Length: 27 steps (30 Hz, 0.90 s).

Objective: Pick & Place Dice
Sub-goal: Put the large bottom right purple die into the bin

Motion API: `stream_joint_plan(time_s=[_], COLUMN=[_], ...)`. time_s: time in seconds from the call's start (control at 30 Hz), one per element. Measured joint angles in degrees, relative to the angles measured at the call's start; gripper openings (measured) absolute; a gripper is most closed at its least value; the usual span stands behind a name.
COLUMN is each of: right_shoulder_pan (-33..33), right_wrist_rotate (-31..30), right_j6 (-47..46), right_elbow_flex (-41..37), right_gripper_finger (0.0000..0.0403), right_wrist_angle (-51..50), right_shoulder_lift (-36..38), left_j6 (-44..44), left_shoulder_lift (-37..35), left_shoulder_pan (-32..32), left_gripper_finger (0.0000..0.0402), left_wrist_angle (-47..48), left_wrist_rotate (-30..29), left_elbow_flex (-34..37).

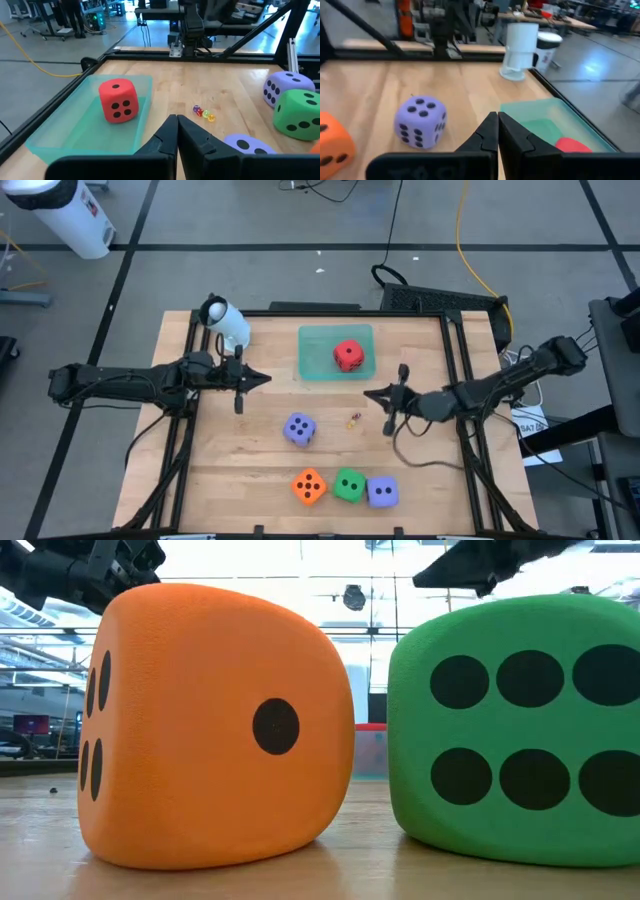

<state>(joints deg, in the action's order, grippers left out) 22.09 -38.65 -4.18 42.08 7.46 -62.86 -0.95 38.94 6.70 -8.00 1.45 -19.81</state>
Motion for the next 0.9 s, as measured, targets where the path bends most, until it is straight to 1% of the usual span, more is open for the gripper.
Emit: stream_joint_plan(time_s=[0.1,0.17,0.27,0.4,0.43,0.5,0.57,0.63,0.73,0.77,0.9], right_shoulder_pan=[2.8,4.8,7.6,9.9,10.1,10.2,10.2,10.2,10.2,10.2,10.2], right_wrist_rotate=[-0.7,-0.5,-0.6,-1.6,-0.8,4.2,10.2,16.0,22.5,23.5,24.3], right_j6=[-0.3,-1.5,-8.8,-22.6,-25.2,-27.6,-29.1,-31.0,-33.1,-33.3,-33.5], right_elbow_flex=[4.6,8.7,18.6,32.8,35.8,40.4,43.0,43.4,43.3,43.3,43.3], right_gripper_finger=[0.0000,0.0000,0.0000,0.0000,0.0000,0.0000,0.0000,0.0005,0.0029,0.0042,0.0108], right_wrist_angle=[-4.9,-10.9,-25.0,-49.9,-55.1,-62.5,-65.3,-65.2,-64.3,-64.3,-64.3], right_shoulder_lift=[-3.5,-5.4,-8.2,-15.5,-17.7,-21.1,-23.5,-25.3,-27.6,-28.2,-29.3], left_j6=[0.2,-0.9,-2.0,-1.5,-1.4,-1.4,-1.3,-1.1,-0.1,-0.1,-0.2], left_shoulder_lift=[0.0,0.0,0.0,0.0,0.0,0.0,0.0,0.0,0.0,0.0,0.0], left_shoulder_pan=[0.0,0.0,0.0,0.0,0.0,0.0,0.0,0.0,0.0,0.0,0.0], left_gripper_finger=[0.0024,0.0023,0.0012,0.0004,0.0008,0.0017,0.0024,0.0027,0.0024,0.0021,0.0008], left_wrist_angle=[0.3,-0.3,-4.0,-9.0,-9.4,-9.1,-7.5,-5.9,-5.5,-5.5,-5.3], left_wrist_rotate=[0.0,0.0,0.0,0.0,0.0,0.0,0.0,0.0,0.0,0.0,0.0], left_elbow_flex=[0.0,0.0,0.0,0.0,0.0,0.0,0.0,0.0,0.0,0.0,0.0])
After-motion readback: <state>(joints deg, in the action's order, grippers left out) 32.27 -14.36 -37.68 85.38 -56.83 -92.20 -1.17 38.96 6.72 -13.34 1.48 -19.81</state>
